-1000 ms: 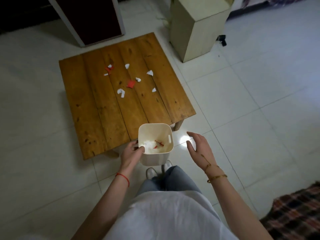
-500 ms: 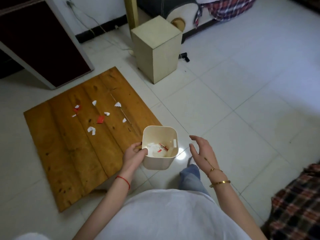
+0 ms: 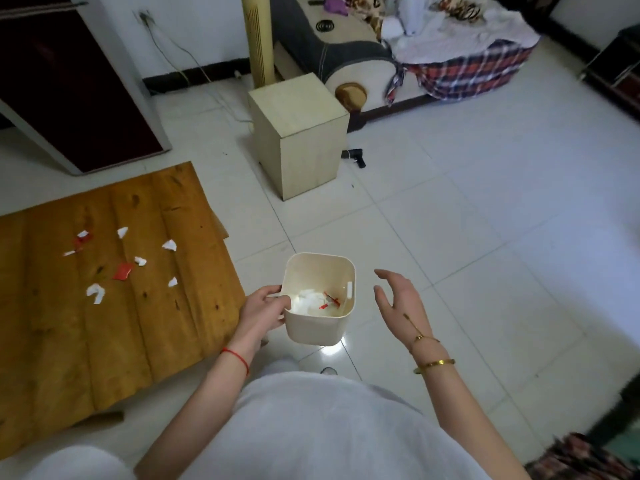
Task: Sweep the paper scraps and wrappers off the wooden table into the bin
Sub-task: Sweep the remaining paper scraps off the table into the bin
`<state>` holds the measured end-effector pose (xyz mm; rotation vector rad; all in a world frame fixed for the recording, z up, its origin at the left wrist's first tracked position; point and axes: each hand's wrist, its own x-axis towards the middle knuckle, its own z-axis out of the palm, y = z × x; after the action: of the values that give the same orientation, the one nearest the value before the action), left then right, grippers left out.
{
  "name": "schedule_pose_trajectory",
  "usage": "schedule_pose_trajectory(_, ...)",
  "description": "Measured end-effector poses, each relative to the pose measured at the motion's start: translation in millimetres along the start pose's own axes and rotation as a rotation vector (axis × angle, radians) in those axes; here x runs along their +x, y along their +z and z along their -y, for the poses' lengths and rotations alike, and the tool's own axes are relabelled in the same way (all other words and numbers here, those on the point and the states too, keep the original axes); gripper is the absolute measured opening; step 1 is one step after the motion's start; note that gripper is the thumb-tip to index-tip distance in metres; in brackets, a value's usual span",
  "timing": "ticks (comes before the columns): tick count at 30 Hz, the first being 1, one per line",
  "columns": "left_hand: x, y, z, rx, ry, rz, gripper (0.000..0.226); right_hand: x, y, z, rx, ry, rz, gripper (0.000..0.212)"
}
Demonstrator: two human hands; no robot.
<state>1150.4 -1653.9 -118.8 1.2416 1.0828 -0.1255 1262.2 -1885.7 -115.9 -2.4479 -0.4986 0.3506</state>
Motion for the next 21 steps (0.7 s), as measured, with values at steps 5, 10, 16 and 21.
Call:
schedule_pose_trajectory(5,29.8,21.7,-20.0,-0.068,-0.004,-0.1,0.046,61.5,-10.9,-7.5,0.006,-0.071,0.058,0.036)
schedule_pose_trajectory(10,74.1,30.8,-43.1,-0.106,-0.026,-0.186,0.05,129.9,-5.6,-6.4,-0.003,-0.133,0.117,0.036)
schedule_pose_trajectory(16,139.6,30.9,-94.9,-0.208,-0.034,-0.253,0.039,250.2,6.1,19.3,-0.042,-0.27,0.233,0.037)
schedule_pose_trajectory(21,187.4,18.5,-149.6,-0.302,-0.044,-0.4,0.037,361.2,15.5,71.7,-0.074,-0.454,0.341,0.036)
